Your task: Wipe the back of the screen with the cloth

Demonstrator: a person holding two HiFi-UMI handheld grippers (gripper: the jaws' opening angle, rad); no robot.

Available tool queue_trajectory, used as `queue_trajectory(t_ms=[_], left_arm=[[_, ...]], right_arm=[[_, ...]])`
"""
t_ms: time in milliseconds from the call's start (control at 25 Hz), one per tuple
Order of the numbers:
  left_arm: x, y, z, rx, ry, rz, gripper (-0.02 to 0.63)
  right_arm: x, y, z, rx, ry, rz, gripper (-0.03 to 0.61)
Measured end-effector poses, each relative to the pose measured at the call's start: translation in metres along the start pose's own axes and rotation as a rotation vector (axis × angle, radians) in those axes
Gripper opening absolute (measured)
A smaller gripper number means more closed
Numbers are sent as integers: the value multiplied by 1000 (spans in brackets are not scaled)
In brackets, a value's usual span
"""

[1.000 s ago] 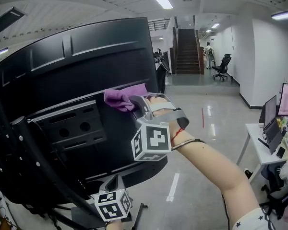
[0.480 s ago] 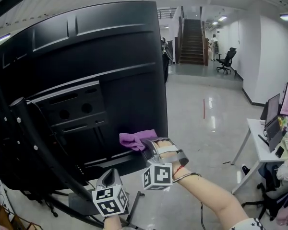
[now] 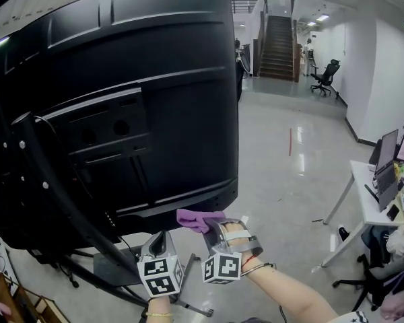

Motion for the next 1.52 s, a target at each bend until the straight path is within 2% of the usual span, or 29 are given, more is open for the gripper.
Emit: queue_trajectory(t_ms=[280,360,440,640,720,760,920,1120,1520], left_arm=[[-33,11,3,-7,-62,25,8],[-35,13,1,-6,-67,22,8],[-35,16,-5,-5,-69,19,8],[-35,33,-27,-46,-80,-1,8],[-34,40,-38,-61,-69,-10,8],[-33,44,-43,-66,-63,-13,8],[-31,53,-56,-79,-47,-27,8],[-32,52,-61,-69,-42,-28,8],[-34,42,-63,-50,-45,-52,8]], right_arm=[[-24,-45,2,68,-64,53,71],[-26,-46,-5,75,-53,115,71],[-25,-41,-17,96,-14,282,71],[-15,-26,-59,176,139,863,71],[-12,-24,-75,191,185,1020,71],[-12,-24,-81,196,199,1065,71],[-12,-26,-96,210,216,1137,71],[-15,-28,-95,202,182,1116,69],[-26,-26,-92,187,139,1145,67]])
Point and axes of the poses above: the fingertips, and each gripper's own axes: z forward along the fingers, y to its right, x out of its top, the point moved 7 cm from there along -z, backward along the fingers, and after that the axes turned 2 degrees about -x, right-handed, at the moved point
